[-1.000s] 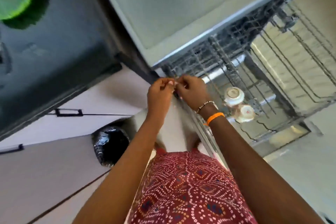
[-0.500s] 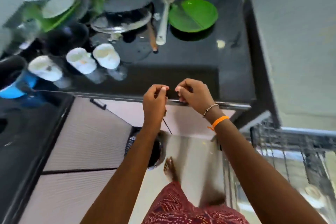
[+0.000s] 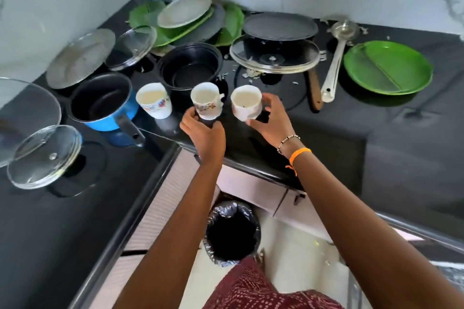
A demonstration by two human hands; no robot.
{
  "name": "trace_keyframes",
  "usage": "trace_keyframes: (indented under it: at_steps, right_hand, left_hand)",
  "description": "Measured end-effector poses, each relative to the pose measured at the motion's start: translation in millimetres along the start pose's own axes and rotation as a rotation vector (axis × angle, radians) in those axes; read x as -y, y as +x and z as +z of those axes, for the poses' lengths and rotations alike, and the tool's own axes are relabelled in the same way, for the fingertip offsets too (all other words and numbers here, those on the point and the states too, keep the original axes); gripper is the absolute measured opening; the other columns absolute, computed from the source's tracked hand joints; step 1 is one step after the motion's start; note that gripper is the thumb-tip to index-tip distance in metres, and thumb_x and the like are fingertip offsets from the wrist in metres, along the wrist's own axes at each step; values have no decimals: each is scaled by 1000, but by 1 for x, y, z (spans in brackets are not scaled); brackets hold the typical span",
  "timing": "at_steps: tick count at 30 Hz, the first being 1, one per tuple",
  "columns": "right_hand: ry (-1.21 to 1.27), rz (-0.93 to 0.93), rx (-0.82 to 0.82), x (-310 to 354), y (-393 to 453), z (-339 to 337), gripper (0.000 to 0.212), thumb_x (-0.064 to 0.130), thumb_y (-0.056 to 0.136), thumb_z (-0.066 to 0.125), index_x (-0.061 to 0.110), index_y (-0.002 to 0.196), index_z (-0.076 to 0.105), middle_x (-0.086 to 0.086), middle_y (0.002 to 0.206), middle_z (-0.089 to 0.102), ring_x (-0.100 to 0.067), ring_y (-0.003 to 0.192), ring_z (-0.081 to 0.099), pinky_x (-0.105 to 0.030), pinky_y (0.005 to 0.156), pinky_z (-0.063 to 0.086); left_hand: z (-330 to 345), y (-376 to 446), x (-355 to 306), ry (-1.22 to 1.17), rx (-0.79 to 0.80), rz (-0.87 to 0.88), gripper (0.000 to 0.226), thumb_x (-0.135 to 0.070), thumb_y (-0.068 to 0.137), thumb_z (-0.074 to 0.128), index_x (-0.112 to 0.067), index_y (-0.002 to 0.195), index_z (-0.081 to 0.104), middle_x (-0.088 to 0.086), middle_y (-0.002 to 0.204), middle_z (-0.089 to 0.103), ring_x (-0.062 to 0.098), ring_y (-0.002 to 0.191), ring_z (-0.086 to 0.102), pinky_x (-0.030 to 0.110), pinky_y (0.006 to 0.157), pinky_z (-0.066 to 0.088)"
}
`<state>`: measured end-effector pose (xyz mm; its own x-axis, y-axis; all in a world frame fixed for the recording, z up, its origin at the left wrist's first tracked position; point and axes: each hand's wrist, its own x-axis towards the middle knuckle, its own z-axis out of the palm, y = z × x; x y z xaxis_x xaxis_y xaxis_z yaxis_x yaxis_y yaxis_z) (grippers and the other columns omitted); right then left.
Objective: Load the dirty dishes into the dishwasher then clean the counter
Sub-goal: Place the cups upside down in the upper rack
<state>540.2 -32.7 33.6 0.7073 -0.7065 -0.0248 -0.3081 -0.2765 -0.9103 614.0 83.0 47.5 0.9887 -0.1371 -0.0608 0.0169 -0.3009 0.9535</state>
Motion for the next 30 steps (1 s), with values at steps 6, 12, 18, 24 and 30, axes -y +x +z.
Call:
trace_keyframes:
  at_steps: [6, 12, 18, 24, 30]
  right_hand:
    - [30, -18, -36, 9, 15, 22, 74, 12, 69, 77, 11, 130, 37, -7, 128, 49, -19, 113, 49, -19, 87, 37]
    - [80, -30, -105, -1, -4, 0, 73, 12, 65, 80, 13, 127, 42, -1, 121, 53, -11, 106, 50, -11, 84, 41]
    - [162, 12, -268, -24, -54, -48, 71, 17, 65, 82, 18, 123, 41, 8, 111, 55, -8, 98, 55, -13, 83, 46]
    - [224, 53, -519, -54, -132, -110, 76, 26, 59, 83, 19, 113, 30, -2, 110, 52, -14, 98, 57, -31, 87, 51]
    - [300, 121, -789, -86, -235, -186, 77, 36, 57, 75, 18, 114, 27, -5, 111, 48, -14, 101, 54, -28, 87, 49]
  left_hand:
    - [4, 42, 9, 31, 151, 49, 76, -16, 73, 75, -12, 137, 34, 5, 135, 42, 19, 124, 44, 32, 105, 39]
    - [15, 41, 4, 28, 182, 52, 72, -25, 71, 79, -14, 127, 36, 0, 120, 54, 11, 103, 53, 18, 82, 42]
    - [36, -2, -1, 32, 327, 183, 68, -22, 66, 83, -15, 120, 43, -6, 111, 55, 8, 99, 55, 6, 72, 42]
    - [69, -92, -9, -48, 600, 322, 61, -18, 63, 85, -19, 111, 46, 2, 113, 57, 6, 96, 59, 11, 71, 48]
    - [101, -205, -17, -67, 926, 527, 61, -29, 65, 83, -17, 113, 47, 4, 113, 56, 8, 99, 60, 20, 73, 53]
